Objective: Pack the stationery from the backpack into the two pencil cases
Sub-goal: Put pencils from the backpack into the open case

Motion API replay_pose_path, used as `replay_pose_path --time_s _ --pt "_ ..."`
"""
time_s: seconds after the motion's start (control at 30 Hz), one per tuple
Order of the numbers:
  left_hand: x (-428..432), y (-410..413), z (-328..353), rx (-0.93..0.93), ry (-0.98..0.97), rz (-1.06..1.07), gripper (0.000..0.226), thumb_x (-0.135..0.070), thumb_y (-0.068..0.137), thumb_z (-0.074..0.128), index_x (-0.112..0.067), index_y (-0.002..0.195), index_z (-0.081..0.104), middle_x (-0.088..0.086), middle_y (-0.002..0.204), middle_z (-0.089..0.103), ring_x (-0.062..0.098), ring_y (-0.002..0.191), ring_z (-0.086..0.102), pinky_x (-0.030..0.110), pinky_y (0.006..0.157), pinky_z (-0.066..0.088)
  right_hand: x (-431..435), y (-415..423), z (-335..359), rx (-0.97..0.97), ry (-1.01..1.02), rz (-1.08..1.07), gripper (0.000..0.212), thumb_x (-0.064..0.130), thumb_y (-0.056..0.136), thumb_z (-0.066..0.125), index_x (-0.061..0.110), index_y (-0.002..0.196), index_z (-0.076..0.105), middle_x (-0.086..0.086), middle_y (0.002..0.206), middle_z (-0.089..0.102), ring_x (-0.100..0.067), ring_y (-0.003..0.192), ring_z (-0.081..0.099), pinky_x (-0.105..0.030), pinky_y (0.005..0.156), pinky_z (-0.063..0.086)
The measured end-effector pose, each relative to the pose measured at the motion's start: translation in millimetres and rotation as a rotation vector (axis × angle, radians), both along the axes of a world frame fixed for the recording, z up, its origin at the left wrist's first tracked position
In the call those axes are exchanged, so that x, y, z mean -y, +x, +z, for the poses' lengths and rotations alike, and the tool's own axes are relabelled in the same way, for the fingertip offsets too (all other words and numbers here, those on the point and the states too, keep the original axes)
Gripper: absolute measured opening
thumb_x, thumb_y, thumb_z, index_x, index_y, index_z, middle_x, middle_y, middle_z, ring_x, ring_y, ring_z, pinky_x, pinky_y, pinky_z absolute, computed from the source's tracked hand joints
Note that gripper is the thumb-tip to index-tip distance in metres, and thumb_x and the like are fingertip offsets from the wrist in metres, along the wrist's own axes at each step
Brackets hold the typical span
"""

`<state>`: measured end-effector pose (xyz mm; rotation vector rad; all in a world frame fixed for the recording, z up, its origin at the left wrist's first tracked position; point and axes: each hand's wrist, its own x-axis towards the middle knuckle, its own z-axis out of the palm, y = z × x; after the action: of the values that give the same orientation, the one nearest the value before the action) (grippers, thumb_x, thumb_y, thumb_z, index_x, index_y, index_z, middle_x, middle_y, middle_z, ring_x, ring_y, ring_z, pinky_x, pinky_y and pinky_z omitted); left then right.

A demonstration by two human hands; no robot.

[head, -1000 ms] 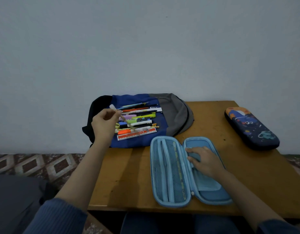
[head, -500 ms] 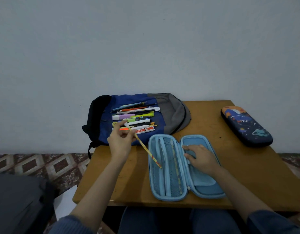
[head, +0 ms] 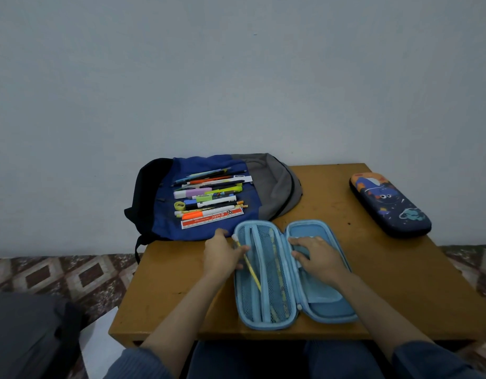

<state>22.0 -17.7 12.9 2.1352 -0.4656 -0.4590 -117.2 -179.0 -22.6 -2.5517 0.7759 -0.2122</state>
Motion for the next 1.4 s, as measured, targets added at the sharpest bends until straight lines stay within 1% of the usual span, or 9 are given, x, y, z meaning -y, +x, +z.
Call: replay_pose_path --time_s 0.1,0.27,0.4,0.53,0.63,0.73,0.9,1.2,1.4 --pt "2 -5 3 0.076 0.133 -0.071 0.028 -0.034 0.086 0.064 -0.011 0.096 0.053 0.007 0.080 0.067 0.011 0.047 0.061 0.026 0.055 0.056 0 0 0 0.000 0.003 -0.007 0.039 0.033 0.097 0.046 0.027 0.135 0.046 0.007 0.134 0.053 -0.016 0.130 0.037 -0.033 0.099 0.041" --pt "3 -20 2 0.097 0.326 -0.326 0.035 -0.046 0.085 0.061 -0.012 0.074 0.061 0.001 0.071 0.066 0.010 0.058 0.061 0.021 0.056 0.050 1 0 -3 0.001 0.004 -0.014 0.039 0.033 0.096 0.047 0.028 0.135 0.047 0.007 0.133 0.053 -0.016 0.129 0.038 -0.034 0.100 0.040" --pt "6 -30 1 0.054 0.284 -0.432 0.022 -0.033 0.081 0.070 -0.012 0.077 0.065 -0.004 0.074 0.061 0.003 0.062 0.054 0.015 0.055 0.043 1 0 -4 -0.004 0.013 -0.024 0.039 0.035 0.096 0.046 0.029 0.135 0.046 0.006 0.135 0.052 -0.018 0.131 0.037 -0.036 0.102 0.040" --pt "8 -36 -6 0.014 0.205 -0.327 0.017 -0.020 0.082 0.069 -0.018 0.071 0.057 -0.008 0.074 0.055 0.001 0.067 0.051 0.011 0.053 0.038 0 0 -4 -0.013 0.010 -0.024 0.039 0.035 0.096 0.045 0.029 0.135 0.046 0.007 0.134 0.052 -0.018 0.131 0.036 -0.036 0.100 0.041" --pt "8 -38 -9 -0.231 0.069 -0.226 0.012 -0.012 0.084 0.066 -0.014 0.080 0.054 0.002 0.083 0.059 0.013 0.076 0.058 0.025 0.068 0.051 -1 0 -2 -0.019 0.007 -0.023 0.040 0.034 0.097 0.045 0.028 0.136 0.045 0.006 0.135 0.051 -0.019 0.134 0.034 -0.035 0.102 0.039" --pt "8 -38 -9 -0.446 -0.064 -0.171 0.018 -0.008 0.085 0.063 -0.012 0.096 0.050 0.007 0.091 0.060 0.022 0.085 0.062 0.037 0.081 0.053 -1 0 -1 -0.011 0.004 -0.024 0.040 0.034 0.097 0.046 0.027 0.136 0.046 0.006 0.134 0.053 -0.018 0.132 0.036 -0.035 0.101 0.040" --pt "8 -37 -4 -0.557 -0.136 -0.157 0.027 -0.006 0.087 0.061 -0.009 0.110 0.047 0.008 0.093 0.063 0.016 0.071 0.064 0.023 0.056 0.054 1 1 -2 -0.009 -0.001 -0.018 0.040 0.035 0.096 0.047 0.029 0.135 0.047 0.008 0.133 0.053 -0.016 0.129 0.039 -0.035 0.101 0.041" --pt "12 -2 11 -0.399 -0.076 -0.206 0.031 -0.008 0.093 0.052 -0.001 0.123 0.044 0.011 0.086 0.063 0.015 0.060 0.063 0.020 0.053 0.054 4 1 -5 -0.002 -0.013 -0.007 0.039 0.035 0.096 0.047 0.030 0.135 0.046 0.009 0.135 0.052 -0.017 0.133 0.036 -0.033 0.102 0.039" --pt "-2 61 11 0.062 -0.044 -0.017 0.017 -0.011 0.094 0.050 -0.004 0.106 0.060 0.007 0.093 0.065 0.018 0.084 0.061 0.028 0.075 0.052 6 1 -7 0.058 -0.015 0.002 0.038 0.034 0.094 0.051 0.029 0.132 0.051 0.010 0.128 0.057 -0.015 0.127 0.042 -0.030 0.097 0.042"
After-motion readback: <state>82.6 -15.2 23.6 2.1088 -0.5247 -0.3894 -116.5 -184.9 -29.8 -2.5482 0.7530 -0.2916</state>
